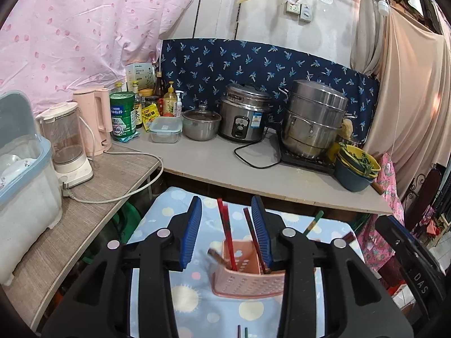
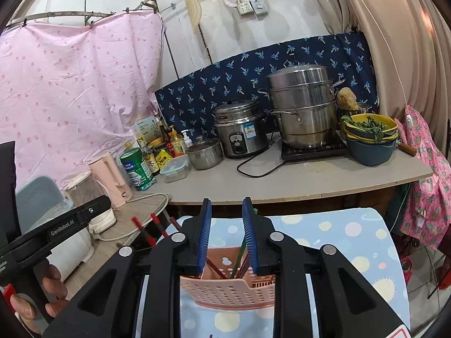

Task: Organize utensils
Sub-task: 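Open both tools to drop the chopsticks into the pink holder, then move both tools back down to the last two chopsticks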

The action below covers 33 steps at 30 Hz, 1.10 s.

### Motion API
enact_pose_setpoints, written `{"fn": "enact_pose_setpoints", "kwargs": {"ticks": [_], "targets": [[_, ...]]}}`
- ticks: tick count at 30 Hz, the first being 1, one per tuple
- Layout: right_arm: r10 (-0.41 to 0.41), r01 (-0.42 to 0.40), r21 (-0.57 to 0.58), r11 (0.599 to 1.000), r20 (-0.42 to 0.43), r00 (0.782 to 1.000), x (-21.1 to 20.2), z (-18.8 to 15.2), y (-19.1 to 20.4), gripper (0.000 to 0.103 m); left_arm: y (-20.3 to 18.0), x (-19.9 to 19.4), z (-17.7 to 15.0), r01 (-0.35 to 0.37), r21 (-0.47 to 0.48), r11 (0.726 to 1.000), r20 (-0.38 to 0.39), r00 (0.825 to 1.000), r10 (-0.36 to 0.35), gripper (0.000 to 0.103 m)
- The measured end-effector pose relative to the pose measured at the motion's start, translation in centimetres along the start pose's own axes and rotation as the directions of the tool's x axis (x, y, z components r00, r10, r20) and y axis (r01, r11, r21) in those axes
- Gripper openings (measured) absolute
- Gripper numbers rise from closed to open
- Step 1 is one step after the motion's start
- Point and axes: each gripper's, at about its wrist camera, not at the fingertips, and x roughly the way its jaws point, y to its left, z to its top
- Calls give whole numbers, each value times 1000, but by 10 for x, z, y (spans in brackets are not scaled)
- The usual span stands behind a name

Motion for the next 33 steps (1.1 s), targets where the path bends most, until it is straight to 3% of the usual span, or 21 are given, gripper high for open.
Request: {"fn": "enact_pose_setpoints", "kwargs": {"ticks": [5,17,24,33], "targets": [[10,-10,-23,1000,-18,1000,-27,-20,7,29,2,-24,-28,-5,52,999,-6,1000,5,51],[1,-13,-71,997,-170,986,-77,-123,21,29,16,-50,-137,-51,125,991,-153,986,70,51],[-13,-5,-61,998,-288,958,-94,-190,21,29,31,-53,-204,-59,118,991,-274,957,89,51],[-31,10,-57,998,-396,918,-104,-256,20,29,41,-58,-263,-55,120,991,-375,922,96,51]]}}
